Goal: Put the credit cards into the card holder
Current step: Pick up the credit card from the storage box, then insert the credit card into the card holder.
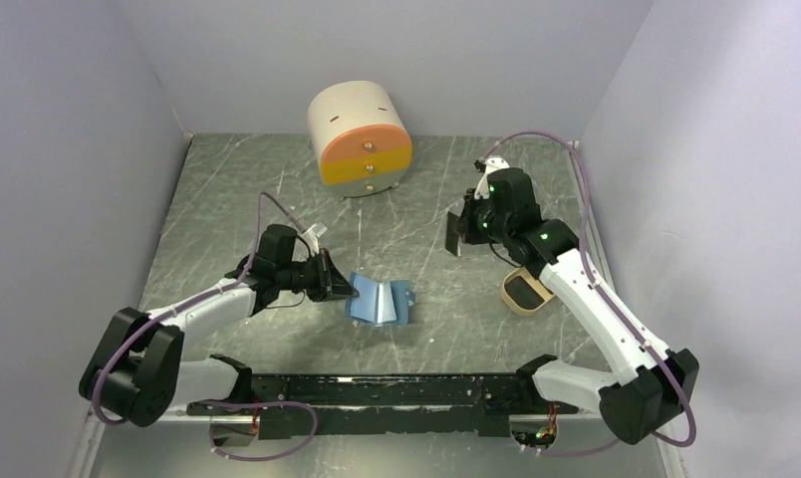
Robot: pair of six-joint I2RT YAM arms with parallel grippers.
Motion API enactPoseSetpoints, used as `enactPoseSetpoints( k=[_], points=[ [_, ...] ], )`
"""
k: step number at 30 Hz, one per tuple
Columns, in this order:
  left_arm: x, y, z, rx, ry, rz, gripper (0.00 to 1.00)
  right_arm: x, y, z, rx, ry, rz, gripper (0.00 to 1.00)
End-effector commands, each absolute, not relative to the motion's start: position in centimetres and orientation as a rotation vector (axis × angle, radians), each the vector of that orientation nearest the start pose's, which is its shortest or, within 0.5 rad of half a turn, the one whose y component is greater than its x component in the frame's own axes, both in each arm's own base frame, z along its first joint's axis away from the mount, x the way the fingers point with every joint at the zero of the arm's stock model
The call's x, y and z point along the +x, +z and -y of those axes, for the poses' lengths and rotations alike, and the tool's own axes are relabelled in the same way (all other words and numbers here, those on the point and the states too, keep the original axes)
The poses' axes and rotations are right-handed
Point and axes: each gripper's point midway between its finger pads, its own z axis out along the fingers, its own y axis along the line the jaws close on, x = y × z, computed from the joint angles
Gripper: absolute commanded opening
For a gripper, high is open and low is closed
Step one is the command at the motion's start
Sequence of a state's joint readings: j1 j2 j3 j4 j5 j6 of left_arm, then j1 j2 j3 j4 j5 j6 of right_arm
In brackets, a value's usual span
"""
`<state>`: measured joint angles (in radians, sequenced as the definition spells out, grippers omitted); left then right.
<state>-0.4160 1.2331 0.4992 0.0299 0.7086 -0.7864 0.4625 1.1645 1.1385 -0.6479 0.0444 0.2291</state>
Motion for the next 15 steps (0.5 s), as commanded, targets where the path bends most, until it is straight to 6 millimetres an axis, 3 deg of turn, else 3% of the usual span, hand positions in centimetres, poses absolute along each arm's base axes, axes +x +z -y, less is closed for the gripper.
enactPoseSetpoints(
  k=[1,5,9,15],
  points=[
    [21.6,9.3,24.6,-0.128,-1.393,-2.421,0.09,27.7,23.6,-22.4,-0.085,0.873,-2.21,0.0],
    [21.0,7.2,25.8,-0.152,-1.394,-2.478,0.09,24.8,22.5,-27.3,-0.078,1.159,-2.154,0.0],
    [20.2,6.2,27.0,-0.147,-1.413,-2.506,0.09,22.0,20.7,-30.7,-0.03,1.376,-2.146,0.0],
    [19.8,5.5,26.6,-0.161,-1.368,-2.535,0.09,19.6,16.6,-32.7,-0.103,1.362,-2.246,0.0]
  ],
)
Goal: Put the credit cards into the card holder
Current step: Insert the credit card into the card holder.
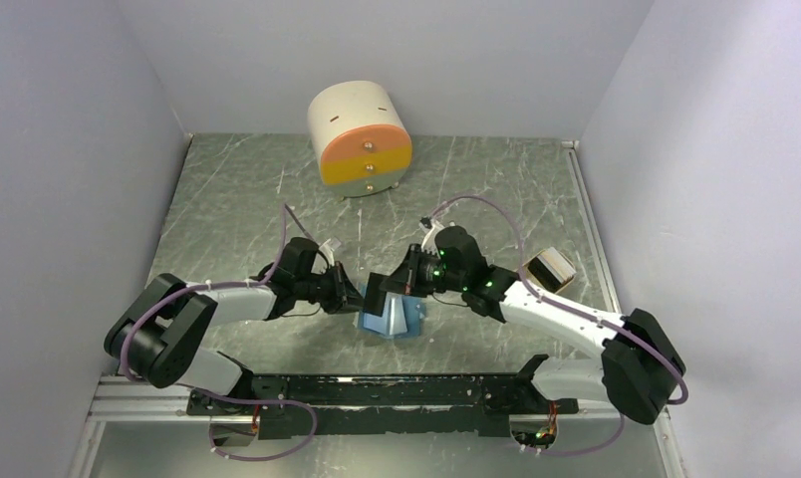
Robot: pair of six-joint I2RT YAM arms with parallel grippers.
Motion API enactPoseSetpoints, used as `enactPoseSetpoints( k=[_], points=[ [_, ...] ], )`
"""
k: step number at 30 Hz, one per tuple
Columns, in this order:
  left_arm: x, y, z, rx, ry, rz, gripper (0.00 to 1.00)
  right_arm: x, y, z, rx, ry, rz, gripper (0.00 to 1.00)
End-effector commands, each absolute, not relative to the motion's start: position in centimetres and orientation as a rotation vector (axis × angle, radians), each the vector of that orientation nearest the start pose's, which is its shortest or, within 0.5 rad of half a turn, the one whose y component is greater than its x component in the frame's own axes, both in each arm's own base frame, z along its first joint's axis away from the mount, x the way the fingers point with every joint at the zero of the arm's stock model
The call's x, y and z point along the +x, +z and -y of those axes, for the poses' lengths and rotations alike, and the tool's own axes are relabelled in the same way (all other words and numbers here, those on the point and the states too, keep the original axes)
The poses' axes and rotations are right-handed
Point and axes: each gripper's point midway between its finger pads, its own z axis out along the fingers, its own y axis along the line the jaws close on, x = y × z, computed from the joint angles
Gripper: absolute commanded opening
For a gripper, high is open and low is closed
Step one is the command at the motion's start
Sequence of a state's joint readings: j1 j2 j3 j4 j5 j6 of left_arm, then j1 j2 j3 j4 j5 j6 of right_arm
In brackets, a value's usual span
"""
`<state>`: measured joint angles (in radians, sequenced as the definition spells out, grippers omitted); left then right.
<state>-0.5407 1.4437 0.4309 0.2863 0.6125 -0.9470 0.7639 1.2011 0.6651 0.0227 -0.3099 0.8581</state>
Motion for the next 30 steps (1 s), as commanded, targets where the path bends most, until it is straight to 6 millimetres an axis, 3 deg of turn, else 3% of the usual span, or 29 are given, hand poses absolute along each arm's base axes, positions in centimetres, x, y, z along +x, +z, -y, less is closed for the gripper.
enactPoseSetpoints(
  k=[1,9,10,16,20,24,30],
  points=[
    [19.7,5.3,26.5,-0.159,-1.365,-2.54,0.09,19.5,15.8,-32.7,-0.111,1.354,-2.264,0.0],
    [19.0,3.6,25.4,-0.168,-1.271,-2.606,0.09,18.8,10.0,-31.4,-0.179,1.218,-2.387,0.0],
    [18.9,3.3,25.2,-0.169,-1.252,-2.616,0.13,18.7,9.1,-31.0,-0.19,1.202,-2.396,0.0],
    [18.7,2.8,24.6,-0.168,-1.198,-2.638,0.16,18.3,6.6,-29.3,-0.181,1.229,-2.418,0.0],
    [18.5,2.3,24.0,-0.165,-1.154,-2.65,0.11,18.3,5.8,-27.9,-0.146,1.227,-2.423,0.0],
    [18.3,1.9,23.6,-0.152,-1.124,-2.655,0.13,19.0,5.7,-26.6,-0.097,1.2,-2.397,0.0],
    [17.9,1.2,23.0,-0.129,-1.076,-2.68,0.16,19.3,6.0,-26.5,-0.075,1.244,-2.34,0.0]
  ],
)
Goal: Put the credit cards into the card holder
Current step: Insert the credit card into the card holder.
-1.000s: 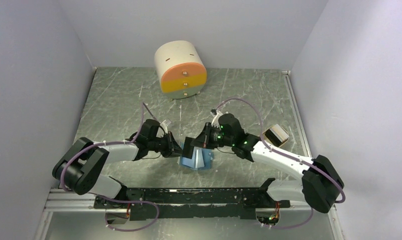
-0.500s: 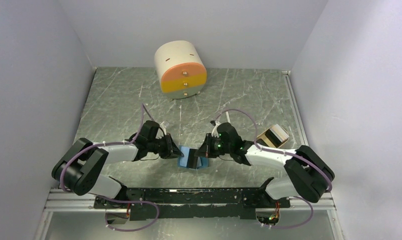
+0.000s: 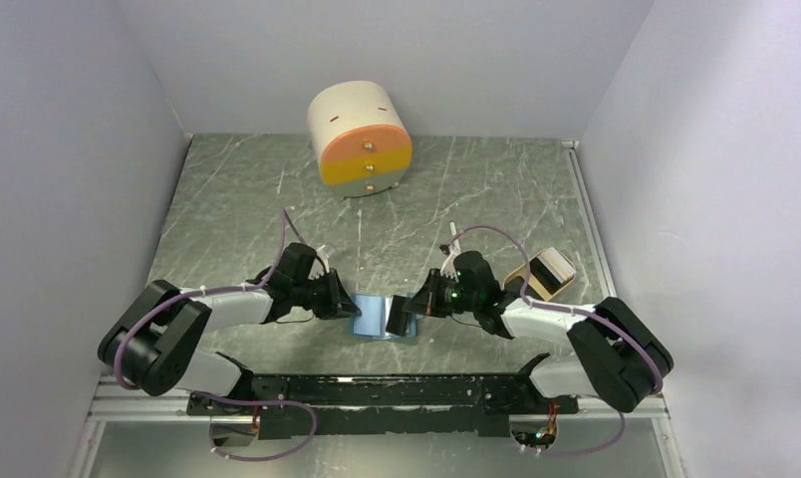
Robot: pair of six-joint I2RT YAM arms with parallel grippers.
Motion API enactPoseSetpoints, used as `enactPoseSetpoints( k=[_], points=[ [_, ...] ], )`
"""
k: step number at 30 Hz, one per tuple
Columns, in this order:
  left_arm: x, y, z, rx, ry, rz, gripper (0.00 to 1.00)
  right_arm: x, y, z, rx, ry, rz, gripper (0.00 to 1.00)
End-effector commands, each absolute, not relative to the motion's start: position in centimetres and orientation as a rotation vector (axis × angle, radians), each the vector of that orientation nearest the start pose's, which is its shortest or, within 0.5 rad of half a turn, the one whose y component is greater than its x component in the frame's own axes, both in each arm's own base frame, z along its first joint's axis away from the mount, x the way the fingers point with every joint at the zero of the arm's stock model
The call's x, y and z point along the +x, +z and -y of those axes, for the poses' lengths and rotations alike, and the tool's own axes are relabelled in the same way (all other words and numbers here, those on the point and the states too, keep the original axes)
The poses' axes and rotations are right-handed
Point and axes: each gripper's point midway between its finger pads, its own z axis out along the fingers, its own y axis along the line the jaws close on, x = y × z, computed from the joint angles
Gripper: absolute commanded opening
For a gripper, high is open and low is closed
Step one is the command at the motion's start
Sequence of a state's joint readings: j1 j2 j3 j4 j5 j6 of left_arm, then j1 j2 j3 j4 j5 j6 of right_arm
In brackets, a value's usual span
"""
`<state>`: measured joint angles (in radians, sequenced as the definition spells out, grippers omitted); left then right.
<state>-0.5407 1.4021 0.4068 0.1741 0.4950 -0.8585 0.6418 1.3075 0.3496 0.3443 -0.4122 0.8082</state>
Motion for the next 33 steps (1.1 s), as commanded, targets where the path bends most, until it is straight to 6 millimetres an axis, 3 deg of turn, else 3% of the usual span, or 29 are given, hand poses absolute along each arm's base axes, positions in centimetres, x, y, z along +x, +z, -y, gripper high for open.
enactPoseSetpoints(
  k=[1,7,21,33],
  points=[
    [18.0,1.1,22.9,-0.124,-1.067,-2.681,0.17,19.2,6.0,-26.5,-0.07,1.255,-2.338,0.0],
    [17.9,0.9,22.8,-0.108,-1.059,-2.682,0.19,19.0,6.4,-27.2,-0.005,1.369,-2.306,0.0],
    [17.7,1.4,23.3,-0.099,-1.112,-2.67,0.28,19.7,6.0,-27.7,0.095,1.425,-2.287,0.0],
    [17.7,1.4,23.5,-0.092,-1.133,-2.667,0.25,18.7,4.3,-28.1,0.129,1.489,-2.357,0.0]
  ],
)
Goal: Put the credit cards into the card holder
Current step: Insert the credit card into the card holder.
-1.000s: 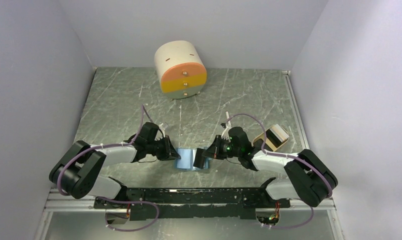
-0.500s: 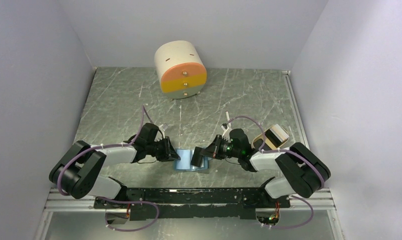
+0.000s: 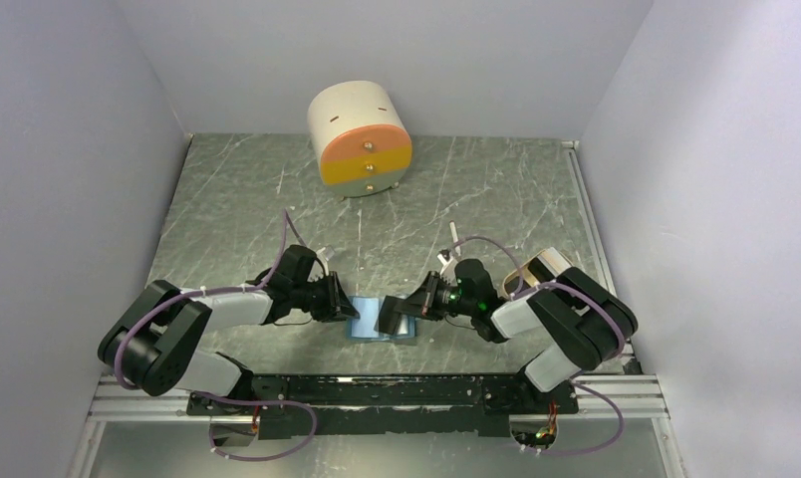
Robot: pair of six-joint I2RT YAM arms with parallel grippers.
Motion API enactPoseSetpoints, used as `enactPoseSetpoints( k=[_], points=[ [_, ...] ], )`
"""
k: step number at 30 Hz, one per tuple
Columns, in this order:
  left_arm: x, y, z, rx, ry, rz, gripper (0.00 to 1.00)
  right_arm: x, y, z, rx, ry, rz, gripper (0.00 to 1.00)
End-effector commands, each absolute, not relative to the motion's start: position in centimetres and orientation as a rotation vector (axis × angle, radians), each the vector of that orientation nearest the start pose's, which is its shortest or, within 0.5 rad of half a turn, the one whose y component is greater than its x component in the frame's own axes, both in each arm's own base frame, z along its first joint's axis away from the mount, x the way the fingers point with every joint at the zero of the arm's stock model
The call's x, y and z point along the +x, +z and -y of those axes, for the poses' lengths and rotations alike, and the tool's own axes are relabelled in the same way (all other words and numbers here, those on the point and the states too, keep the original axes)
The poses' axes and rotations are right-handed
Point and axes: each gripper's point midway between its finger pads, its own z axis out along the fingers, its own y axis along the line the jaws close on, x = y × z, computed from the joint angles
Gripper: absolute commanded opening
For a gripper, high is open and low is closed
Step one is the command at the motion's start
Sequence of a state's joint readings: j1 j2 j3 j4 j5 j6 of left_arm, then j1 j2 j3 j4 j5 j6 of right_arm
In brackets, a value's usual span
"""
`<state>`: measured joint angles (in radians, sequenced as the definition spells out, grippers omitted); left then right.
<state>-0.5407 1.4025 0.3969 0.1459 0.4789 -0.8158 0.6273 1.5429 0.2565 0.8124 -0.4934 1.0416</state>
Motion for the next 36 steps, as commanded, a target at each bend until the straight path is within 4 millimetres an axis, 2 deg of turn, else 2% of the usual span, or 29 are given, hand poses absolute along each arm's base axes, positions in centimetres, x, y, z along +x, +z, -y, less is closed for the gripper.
enactPoseSetpoints(
  k=[1,14,28,32,36],
  points=[
    [17.8,1.5,23.5,-0.091,-1.132,-2.666,0.24,18.6,4.1,-28.1,0.127,1.485,-2.371,0.0],
    [17.8,1.6,24.0,-0.031,-1.163,-2.654,0.17,18.1,2.1,-28.8,0.058,1.501,-2.47,0.04],
    [17.4,2.0,25.0,0.01,-1.269,-2.639,0.16,19.0,1.0,-29.4,-0.026,1.447,-2.522,0.06],
    [17.5,2.1,25.0,0.012,-1.27,-2.637,0.16,18.9,0.7,-29.5,-0.053,1.443,-2.544,0.01],
    [17.5,1.8,24.9,0.01,-1.256,-2.645,0.15,18.4,0.4,-29.5,-0.08,1.452,-2.577,0.0]
  ],
)
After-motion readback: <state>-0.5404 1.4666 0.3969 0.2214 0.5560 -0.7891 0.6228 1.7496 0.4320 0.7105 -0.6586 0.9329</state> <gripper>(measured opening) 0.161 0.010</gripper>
